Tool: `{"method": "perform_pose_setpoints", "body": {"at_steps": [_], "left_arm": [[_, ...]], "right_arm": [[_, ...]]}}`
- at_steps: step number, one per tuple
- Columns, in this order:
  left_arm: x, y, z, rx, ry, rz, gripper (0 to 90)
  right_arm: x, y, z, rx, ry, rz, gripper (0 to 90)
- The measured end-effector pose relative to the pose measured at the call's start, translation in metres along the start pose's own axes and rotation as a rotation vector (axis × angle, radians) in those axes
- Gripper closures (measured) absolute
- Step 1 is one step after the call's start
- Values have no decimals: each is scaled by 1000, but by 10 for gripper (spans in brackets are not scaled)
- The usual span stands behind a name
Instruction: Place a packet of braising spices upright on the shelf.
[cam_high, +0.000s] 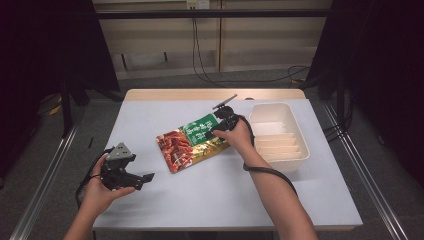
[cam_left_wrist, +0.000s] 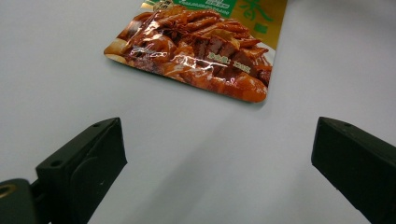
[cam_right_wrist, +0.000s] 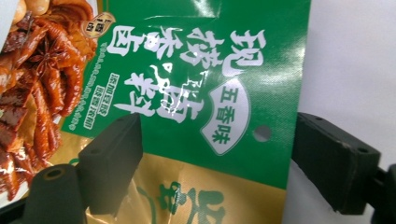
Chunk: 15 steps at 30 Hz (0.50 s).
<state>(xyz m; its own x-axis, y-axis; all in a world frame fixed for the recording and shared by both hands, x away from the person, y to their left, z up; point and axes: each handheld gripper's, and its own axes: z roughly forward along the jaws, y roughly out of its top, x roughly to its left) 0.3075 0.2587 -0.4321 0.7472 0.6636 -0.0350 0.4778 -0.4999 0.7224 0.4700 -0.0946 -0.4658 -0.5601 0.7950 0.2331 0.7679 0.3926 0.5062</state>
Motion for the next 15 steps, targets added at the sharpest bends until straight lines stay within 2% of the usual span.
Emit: {"method": "perform_pose_setpoints", "body": {"at_steps": [8,9,15], "left_arm": [[0,0,0,-2,2,2,28],[0,0,1,-15,5,0,28],[-1,1,0,-8,3,0,28]], "right_arm": [[5,2,-3,5,4,-8,199],[5,2,-3,5,4,-8,199],[9,3,-10,-12,5,-38,251]]}}
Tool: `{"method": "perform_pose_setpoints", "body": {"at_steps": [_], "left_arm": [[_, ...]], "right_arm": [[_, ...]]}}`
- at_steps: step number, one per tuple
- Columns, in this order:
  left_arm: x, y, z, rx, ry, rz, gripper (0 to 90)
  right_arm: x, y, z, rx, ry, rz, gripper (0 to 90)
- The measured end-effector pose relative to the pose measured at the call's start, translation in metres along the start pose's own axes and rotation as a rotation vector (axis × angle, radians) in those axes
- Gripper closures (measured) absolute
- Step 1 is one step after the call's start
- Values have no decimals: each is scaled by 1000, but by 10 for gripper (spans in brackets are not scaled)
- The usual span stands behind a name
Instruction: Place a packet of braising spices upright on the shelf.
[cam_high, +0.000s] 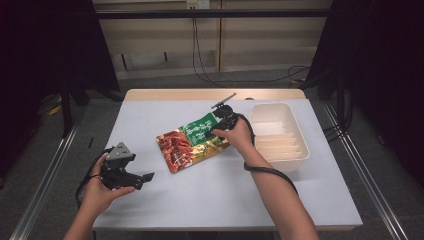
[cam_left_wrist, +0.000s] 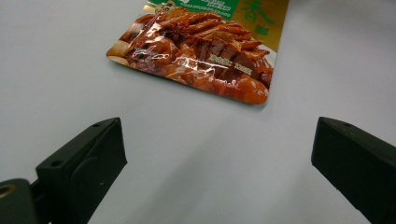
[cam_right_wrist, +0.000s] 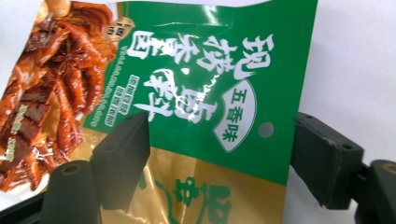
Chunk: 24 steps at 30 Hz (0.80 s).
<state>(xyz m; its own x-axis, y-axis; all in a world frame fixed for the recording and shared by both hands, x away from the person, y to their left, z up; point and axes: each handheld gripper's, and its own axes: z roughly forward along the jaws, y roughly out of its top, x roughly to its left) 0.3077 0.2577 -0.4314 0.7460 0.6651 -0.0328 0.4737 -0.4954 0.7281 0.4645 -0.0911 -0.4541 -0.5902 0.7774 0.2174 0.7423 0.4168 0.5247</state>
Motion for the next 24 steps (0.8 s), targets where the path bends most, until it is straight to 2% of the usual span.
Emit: {"method": "perform_pose_setpoints", "body": {"at_steps": [5,6,10,12,18,20,24], "left_arm": [[0,0,0,0,12,17,28],[-1,0,0,0,6,13,28],[-1,1,0,9,4,15,28],[0,1,-1,11,9,22,28],[-1,1,0,9,2,15,28],[-1,1,1,2,1,10,28],[0,0,1,2,-2,3,28]], "right_arm": [[5,1,-4,-19,8,-13,268],[6,1,-4,-22,5,-27,286],[7,2,-4,-31,29,-22,357],[8,2,-5,-26,38,-2,392],[7,5,-2,-15,38,12,439],[7,6,-1,-7,49,36,439],[7,8,3,11,54,44,444]]}}
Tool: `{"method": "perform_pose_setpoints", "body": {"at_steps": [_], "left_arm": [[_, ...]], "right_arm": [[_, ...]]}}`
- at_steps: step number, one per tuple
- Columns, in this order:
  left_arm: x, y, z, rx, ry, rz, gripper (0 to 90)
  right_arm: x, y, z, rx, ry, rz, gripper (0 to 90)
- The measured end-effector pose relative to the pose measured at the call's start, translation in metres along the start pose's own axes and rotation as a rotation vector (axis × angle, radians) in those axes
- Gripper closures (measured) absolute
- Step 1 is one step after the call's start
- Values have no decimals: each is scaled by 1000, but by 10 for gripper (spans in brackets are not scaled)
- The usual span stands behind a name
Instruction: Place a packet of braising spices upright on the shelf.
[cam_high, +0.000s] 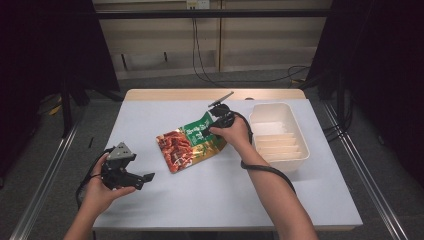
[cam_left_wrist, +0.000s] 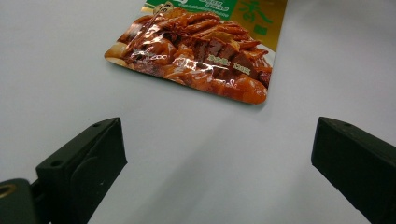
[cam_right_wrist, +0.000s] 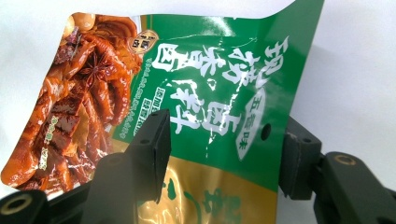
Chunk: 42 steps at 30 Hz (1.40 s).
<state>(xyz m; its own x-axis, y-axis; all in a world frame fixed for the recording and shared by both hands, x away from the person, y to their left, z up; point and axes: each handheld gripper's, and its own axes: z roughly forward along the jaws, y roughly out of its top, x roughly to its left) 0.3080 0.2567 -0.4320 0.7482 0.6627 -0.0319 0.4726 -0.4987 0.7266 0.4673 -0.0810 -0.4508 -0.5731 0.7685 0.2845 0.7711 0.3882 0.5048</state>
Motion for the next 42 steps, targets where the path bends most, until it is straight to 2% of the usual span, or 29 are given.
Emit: {"method": "perform_pose_setpoints", "body": {"at_steps": [5,13,15,16,17,18,21,22,24,28,29,34,38,39,42], "left_arm": [[1,0,0,5,3,-1,28],[2,-1,0,3,6,-8,29],[3,-1,0,3,6,-6,29],[3,-1,0,-3,11,-7,29],[3,-1,1,-3,7,-8,31],[3,-1,1,-3,9,-9,32],[4,-1,0,4,12,-7,32],[5,-1,0,-6,14,-4,32],[4,0,-1,4,17,-7,33],[3,0,-2,2,17,-7,33],[3,0,-2,3,17,-9,34],[3,-1,-2,3,13,-12,33],[3,-2,-2,-3,9,-7,33],[3,-1,-3,8,14,-4,33],[3,-2,-3,-8,8,-17,34]], "right_arm": [[-1,3,6,19,6,-4,457],[0,5,14,61,7,-8,534],[0,5,15,82,1,-8,613],[0,5,15,82,1,-8,613],[-2,5,15,89,-5,-4,703],[-3,5,14,103,-3,8,734],[-6,5,11,113,-6,2,857],[-7,5,10,110,4,9,866],[-9,5,7,101,18,19,888],[-6,8,1,107,21,47,900],[-6,9,0,97,22,34,900],[0,15,-9,102,20,39,900],[6,23,-18,98,18,25,900],[7,25,-20,100,18,18,900],[11,30,-26,98,18,14,900]]}}
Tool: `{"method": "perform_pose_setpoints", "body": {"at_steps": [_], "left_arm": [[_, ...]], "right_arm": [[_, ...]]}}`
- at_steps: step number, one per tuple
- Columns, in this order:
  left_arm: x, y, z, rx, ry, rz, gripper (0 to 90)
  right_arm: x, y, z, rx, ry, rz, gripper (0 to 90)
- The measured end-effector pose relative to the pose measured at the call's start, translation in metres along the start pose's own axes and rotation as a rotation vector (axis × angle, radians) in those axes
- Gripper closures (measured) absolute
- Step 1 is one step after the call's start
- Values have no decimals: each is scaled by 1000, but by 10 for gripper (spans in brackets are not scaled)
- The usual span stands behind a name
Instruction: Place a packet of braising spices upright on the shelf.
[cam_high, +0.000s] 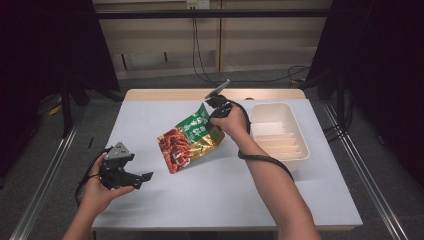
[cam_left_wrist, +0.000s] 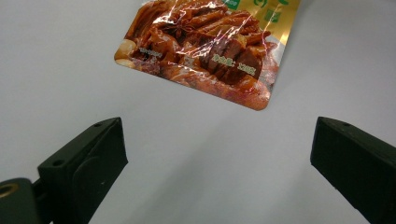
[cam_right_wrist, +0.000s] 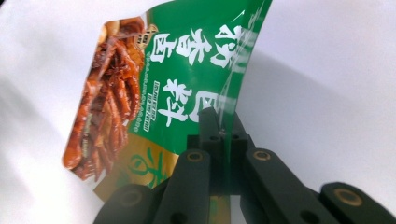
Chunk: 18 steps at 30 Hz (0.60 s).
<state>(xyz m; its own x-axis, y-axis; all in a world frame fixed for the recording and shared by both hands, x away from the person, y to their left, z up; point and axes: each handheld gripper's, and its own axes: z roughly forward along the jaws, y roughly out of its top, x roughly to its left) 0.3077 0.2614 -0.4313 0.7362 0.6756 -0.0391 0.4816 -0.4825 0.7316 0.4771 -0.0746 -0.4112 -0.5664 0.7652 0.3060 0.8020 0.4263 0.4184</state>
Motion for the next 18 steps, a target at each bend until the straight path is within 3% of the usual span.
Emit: {"method": "perform_pose_setpoints", "body": {"at_steps": [18], "left_arm": [[0,-1,0,10,-2,2,33]], "right_arm": [[20,19,-45,39,-17,-53,900]]}}
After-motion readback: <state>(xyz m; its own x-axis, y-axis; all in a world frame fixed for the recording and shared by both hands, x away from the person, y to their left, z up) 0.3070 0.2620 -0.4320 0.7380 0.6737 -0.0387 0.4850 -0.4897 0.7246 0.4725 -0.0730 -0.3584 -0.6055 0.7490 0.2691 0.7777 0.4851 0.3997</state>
